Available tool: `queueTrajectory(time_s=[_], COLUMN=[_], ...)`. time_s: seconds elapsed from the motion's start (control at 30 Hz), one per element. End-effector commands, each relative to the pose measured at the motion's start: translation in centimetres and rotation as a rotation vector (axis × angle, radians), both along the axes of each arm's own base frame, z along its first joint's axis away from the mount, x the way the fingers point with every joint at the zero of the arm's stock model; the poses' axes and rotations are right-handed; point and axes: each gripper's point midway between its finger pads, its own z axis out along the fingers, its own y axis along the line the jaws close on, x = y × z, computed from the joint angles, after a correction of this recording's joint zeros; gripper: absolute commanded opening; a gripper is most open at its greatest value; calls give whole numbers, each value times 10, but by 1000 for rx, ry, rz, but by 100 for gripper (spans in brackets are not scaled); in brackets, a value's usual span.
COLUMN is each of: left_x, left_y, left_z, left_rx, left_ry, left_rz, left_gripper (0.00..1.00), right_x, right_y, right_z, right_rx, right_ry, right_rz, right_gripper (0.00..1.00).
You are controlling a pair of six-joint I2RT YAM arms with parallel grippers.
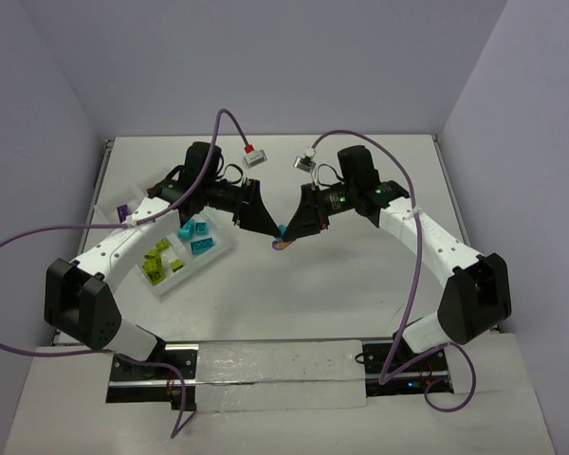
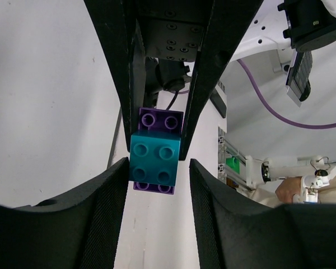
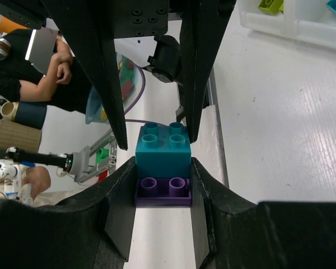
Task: Sort the legos into containers by color
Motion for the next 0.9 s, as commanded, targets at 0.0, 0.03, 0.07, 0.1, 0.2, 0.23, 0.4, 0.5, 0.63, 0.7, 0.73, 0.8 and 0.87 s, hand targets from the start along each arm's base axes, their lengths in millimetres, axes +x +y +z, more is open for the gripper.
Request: queueTrajectory(time_s=[0.0, 0.03, 0.07, 0.1, 0.2, 0.23, 0.4, 0.5, 0.63, 0.7, 0.73, 0.8, 0.87], left_x=[-5, -6, -6, -7, -9, -9, -11, -11, -8, -5, -5, -4, -2], left_y=[-3, -3, -3, -3, -2, -2, -2, -2, -2, -3, -3, -3, -3], left_z=[15, 15, 15, 16, 16, 16, 18, 18, 16, 13, 12, 12, 11], left_rx=[-67, -70, -71, -74, -79, -79, -85, -82, -69, -59, -56, -50, -46], left_ry=[-47, -46, -43, -43, -40, -40, -41, -46, -48, -47, -46, -47, -50], left_rz=[-44, -45, -46, -48, -55, -55, -60, -62, -45, -32, -31, -26, -20], left_gripper=[52, 50, 49, 48, 45, 43, 22, 1, 0, 0, 0, 0, 0], right_x=[-1, -1, -1, 0, -1, 0, 1, 1, 5, 7, 7, 9, 10], right_y=[4, 4, 4, 5, 4, 4, 4, 4, 5, 5, 5, 5, 5], right_z=[16, 17, 16, 16, 16, 15, 13, 13, 9, 7, 6, 5, 5], right_rx=[31, 31, 30, 29, 29, 28, 21, 18, 8, 0, 0, -4, -4], right_ry=[-52, -53, -52, -52, -55, -56, -55, -56, -49, -46, -44, -40, -38], right_rz=[27, 27, 26, 25, 23, 22, 15, 10, -2, -12, -14, -19, -23], right_gripper=[0, 0, 0, 0, 0, 0, 0, 0, 5, 18, 20, 26, 38])
